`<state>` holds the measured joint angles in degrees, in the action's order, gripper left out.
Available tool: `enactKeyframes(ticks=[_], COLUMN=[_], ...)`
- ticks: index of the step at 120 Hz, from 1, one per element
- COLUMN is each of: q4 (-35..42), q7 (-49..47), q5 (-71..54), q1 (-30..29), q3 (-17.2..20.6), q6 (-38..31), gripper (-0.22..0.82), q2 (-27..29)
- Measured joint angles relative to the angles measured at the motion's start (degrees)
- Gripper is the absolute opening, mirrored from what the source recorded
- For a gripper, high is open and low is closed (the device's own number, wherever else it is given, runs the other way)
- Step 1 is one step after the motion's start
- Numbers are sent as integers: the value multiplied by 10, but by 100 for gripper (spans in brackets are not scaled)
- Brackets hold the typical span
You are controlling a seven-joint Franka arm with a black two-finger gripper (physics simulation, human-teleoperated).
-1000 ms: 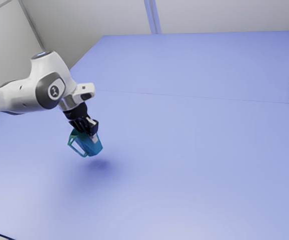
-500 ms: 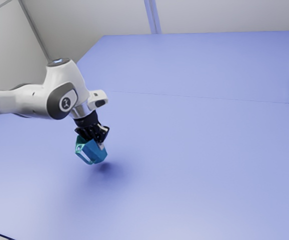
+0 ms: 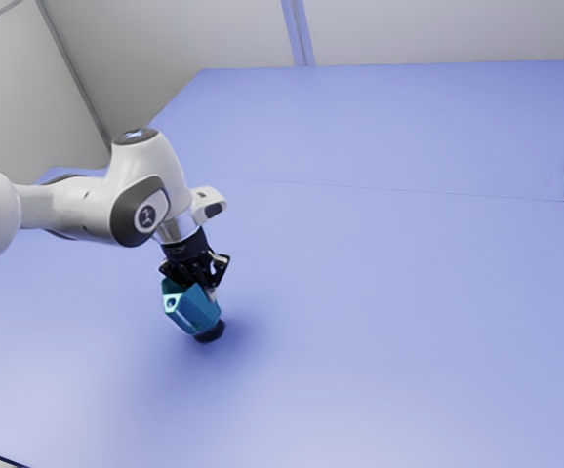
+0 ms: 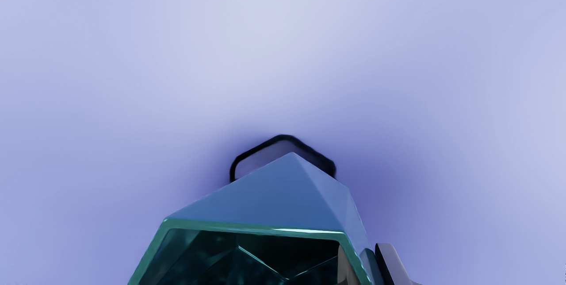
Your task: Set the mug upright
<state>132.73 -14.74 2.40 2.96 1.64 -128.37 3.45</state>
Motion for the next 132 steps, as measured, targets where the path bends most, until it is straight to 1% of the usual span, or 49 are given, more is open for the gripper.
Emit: enactKeyframes(ticks=[44, 95, 99, 117, 124, 132], q4=[-1, 0, 0, 0, 0, 0], q7=[-57, -93, -94, -98, -99, -100], q5=[-29, -33, -32, -27, -27, -26], q1=[3, 1, 1, 0, 0, 2], q3=[0, 0, 0, 0, 1, 0], q6=[-29, -42, -44, -53, -55, -56], gripper=[-17, -16, -12, 21, 30, 38], q2=[-22, -35, -35, -32, -26, -12])
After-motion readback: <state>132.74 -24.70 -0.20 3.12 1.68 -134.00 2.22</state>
